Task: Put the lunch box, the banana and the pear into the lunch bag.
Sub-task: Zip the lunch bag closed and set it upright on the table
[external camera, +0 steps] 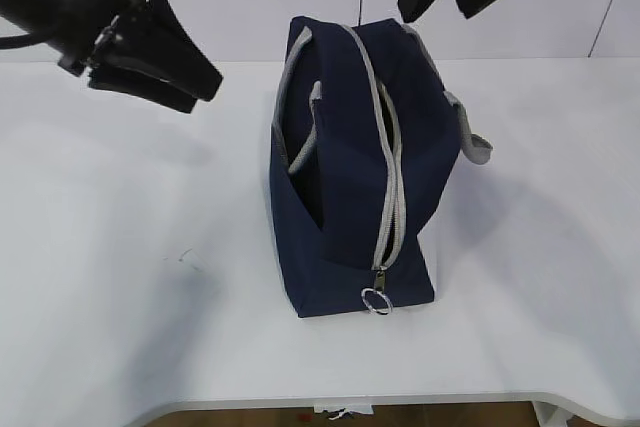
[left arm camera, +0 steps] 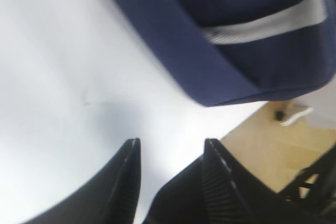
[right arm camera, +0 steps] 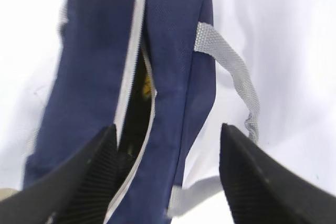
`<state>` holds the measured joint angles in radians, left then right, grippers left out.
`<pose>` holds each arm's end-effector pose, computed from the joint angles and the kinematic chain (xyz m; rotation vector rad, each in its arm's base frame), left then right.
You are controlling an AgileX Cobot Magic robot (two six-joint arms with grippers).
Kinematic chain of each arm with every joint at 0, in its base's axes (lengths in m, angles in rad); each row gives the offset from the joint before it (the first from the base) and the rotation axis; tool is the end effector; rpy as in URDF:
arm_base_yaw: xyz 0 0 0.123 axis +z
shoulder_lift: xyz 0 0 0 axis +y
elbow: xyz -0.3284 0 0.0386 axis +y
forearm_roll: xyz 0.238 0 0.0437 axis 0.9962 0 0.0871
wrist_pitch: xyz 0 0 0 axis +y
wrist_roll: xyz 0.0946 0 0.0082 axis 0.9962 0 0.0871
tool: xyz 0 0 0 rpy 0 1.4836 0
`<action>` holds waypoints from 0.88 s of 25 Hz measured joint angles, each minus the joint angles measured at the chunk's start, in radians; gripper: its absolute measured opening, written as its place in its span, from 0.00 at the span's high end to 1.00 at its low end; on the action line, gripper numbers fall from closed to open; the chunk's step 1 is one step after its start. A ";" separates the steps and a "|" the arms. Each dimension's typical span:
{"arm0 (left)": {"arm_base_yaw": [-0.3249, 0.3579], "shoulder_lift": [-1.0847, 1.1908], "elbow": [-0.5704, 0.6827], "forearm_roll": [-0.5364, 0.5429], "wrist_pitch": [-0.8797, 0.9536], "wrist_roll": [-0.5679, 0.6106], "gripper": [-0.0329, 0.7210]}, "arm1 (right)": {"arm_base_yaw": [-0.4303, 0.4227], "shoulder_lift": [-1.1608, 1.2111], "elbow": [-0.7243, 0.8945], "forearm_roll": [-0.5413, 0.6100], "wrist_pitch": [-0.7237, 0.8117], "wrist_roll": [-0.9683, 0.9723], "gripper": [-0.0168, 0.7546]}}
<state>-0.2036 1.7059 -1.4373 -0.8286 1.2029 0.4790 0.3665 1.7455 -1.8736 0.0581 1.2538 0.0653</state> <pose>0.3259 -0.1340 0.3571 0.5849 2.5904 -1.0765 0.3470 0.1388 0.4317 -0.3898 2.5958 0.2304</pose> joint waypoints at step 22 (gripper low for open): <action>-0.127 -0.141 -0.008 0.583 0.031 -0.342 0.56 | 0.122 -0.608 0.952 0.019 -0.705 -0.049 0.38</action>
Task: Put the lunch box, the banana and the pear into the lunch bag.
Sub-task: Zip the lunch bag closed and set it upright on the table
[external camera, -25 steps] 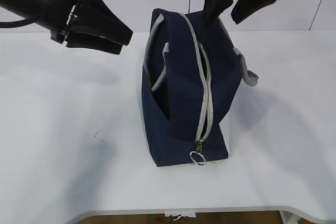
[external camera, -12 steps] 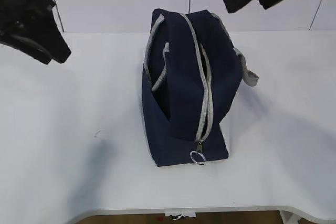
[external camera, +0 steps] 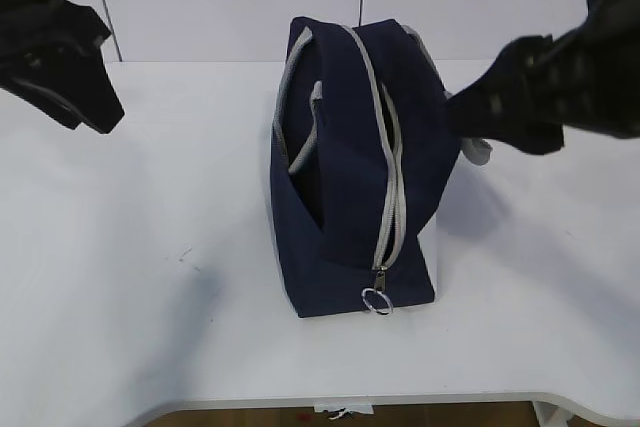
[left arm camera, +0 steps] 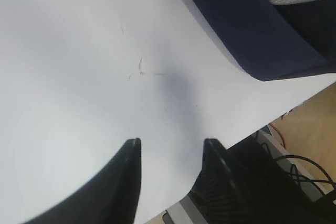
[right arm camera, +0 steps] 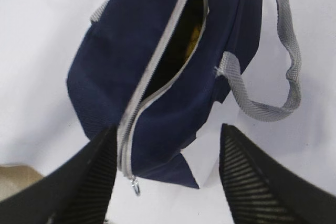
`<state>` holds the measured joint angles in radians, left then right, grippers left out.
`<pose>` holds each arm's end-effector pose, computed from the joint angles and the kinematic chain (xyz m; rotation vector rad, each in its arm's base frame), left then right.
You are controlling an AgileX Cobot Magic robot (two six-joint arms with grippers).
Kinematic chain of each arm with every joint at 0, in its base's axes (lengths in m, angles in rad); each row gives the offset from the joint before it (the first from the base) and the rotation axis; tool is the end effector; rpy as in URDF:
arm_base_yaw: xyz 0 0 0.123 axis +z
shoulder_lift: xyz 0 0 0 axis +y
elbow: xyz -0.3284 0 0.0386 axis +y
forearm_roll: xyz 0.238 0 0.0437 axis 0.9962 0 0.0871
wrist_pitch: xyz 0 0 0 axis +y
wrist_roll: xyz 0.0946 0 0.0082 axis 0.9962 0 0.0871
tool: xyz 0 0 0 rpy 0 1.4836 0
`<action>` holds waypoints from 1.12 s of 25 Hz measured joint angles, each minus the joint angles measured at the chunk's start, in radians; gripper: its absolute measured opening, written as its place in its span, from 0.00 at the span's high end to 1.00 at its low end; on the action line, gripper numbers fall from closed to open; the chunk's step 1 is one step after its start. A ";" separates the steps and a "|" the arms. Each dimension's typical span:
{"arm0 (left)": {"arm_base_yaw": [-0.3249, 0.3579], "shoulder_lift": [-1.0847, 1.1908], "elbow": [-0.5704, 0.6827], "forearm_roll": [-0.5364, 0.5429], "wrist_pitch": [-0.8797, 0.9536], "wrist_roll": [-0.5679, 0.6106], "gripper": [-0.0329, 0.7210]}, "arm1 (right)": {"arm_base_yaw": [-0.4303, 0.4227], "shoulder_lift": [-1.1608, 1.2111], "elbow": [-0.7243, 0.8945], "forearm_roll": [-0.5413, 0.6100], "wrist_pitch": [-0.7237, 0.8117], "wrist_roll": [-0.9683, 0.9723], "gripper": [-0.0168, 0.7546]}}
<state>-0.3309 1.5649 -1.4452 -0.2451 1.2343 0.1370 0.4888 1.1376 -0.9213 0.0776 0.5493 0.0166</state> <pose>0.2829 -0.1202 0.3786 0.5947 2.7754 -0.3880 0.1862 0.1034 0.3694 -0.4794 2.2199 0.3509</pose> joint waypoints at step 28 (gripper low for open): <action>0.000 0.000 0.000 -0.003 0.001 -0.010 0.58 | 0.157 0.071 0.662 -0.113 -1.055 0.008 0.38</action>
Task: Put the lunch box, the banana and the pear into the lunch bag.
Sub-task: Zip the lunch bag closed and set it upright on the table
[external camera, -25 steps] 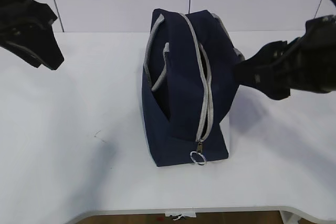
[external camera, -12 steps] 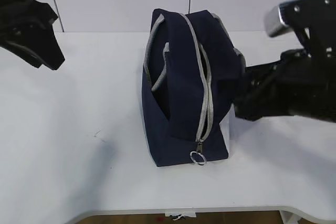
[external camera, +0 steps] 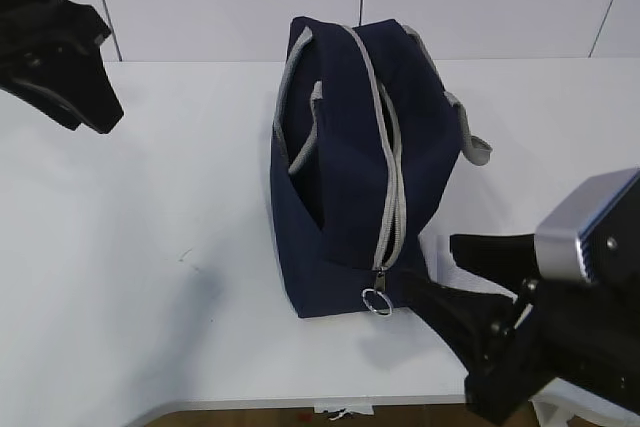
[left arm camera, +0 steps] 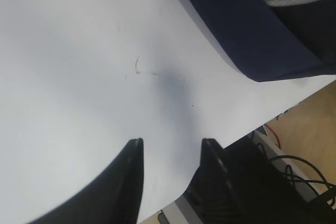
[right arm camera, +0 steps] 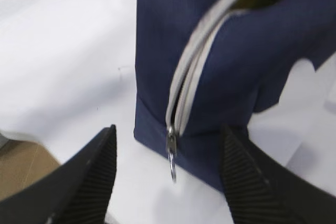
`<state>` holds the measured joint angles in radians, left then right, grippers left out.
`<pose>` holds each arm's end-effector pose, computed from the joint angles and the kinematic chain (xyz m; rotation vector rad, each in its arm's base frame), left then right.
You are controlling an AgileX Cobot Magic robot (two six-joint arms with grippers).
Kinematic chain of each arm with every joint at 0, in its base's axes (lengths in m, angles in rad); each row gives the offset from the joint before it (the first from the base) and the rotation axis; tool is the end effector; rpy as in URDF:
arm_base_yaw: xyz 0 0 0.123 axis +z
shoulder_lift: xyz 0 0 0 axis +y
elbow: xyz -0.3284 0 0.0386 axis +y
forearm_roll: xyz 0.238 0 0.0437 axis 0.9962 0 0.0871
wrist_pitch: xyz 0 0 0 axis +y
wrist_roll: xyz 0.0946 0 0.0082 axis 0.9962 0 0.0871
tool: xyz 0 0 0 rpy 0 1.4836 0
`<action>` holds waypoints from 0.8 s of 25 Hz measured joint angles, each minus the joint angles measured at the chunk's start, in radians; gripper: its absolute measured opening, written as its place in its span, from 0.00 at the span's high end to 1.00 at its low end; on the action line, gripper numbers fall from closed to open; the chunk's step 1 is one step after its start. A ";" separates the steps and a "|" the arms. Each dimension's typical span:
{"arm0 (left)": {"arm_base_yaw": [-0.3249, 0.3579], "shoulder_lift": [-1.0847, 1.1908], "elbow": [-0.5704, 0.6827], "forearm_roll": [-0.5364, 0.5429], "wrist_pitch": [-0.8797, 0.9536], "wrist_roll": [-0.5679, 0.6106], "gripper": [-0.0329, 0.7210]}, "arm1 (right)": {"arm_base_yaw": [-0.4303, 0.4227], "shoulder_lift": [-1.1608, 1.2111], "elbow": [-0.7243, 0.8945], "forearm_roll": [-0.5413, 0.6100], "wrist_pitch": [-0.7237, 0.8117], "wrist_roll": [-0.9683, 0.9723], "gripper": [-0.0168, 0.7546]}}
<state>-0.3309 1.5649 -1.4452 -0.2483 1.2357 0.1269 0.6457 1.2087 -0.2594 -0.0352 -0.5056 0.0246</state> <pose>0.2827 -0.1204 0.3787 0.5806 2.7807 -0.3947 0.1450 0.1113 0.2425 -0.6363 1.8464 0.4421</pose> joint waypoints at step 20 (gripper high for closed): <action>0.000 0.000 0.000 -0.002 0.001 0.000 0.61 | 0.001 0.417 0.027 -0.009 -0.442 0.037 0.38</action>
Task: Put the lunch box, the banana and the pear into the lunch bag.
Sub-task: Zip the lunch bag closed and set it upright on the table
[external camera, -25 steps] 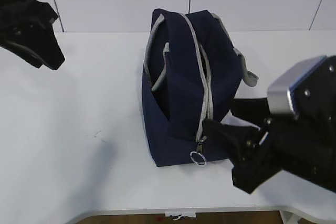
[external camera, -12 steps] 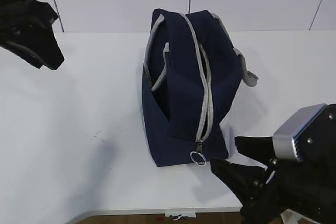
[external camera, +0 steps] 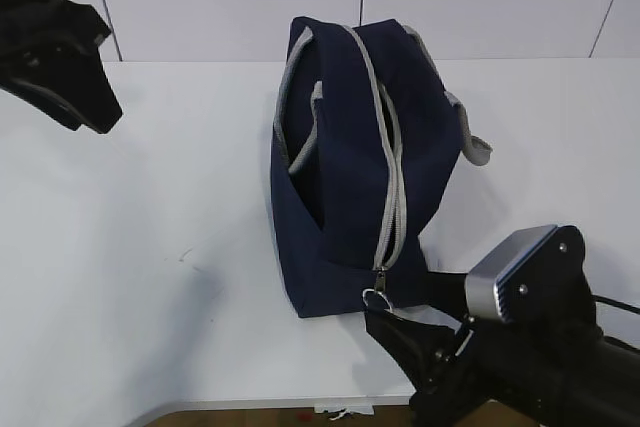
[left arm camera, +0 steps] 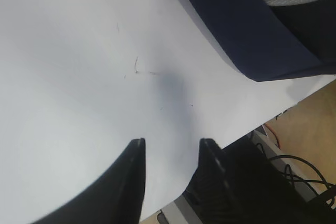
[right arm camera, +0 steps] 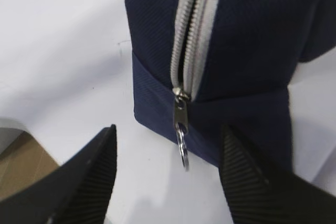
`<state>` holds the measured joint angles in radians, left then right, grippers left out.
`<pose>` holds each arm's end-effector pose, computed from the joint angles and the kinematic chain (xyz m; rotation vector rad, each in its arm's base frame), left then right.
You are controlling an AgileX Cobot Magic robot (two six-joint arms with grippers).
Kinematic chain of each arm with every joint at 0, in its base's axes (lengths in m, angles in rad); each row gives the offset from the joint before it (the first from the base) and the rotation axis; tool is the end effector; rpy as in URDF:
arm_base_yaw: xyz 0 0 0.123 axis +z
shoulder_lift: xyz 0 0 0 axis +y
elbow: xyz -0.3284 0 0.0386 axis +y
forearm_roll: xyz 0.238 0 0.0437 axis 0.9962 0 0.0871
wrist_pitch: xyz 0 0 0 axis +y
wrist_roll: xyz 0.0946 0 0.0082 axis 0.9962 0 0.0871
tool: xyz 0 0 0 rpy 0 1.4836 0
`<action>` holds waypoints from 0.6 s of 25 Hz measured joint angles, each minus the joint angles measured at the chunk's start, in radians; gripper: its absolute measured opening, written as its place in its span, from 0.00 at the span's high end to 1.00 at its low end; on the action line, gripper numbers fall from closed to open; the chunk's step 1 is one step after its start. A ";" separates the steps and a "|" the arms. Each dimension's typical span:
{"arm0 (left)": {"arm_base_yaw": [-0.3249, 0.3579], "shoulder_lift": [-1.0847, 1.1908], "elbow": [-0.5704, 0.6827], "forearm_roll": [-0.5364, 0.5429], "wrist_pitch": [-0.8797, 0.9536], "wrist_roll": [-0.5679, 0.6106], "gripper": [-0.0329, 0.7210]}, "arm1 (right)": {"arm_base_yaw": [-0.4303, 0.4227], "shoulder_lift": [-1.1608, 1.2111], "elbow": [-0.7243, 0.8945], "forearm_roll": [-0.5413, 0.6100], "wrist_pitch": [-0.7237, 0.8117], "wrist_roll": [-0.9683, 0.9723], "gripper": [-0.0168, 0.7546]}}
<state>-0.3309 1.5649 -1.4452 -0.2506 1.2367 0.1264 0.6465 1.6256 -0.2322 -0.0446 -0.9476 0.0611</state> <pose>0.2826 -0.1206 0.3787 0.5797 2.7818 -0.3981 0.1818 0.1415 0.1888 -0.6136 1.8623 0.4874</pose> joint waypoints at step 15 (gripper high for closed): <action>0.000 0.000 0.000 0.000 0.000 0.000 0.63 | 0.000 0.219 -0.004 -0.002 -0.193 0.009 0.38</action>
<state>-0.3309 1.5649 -1.4452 -0.2511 1.2367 0.1264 0.6465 1.8441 -0.2359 -0.0464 -1.1404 0.0706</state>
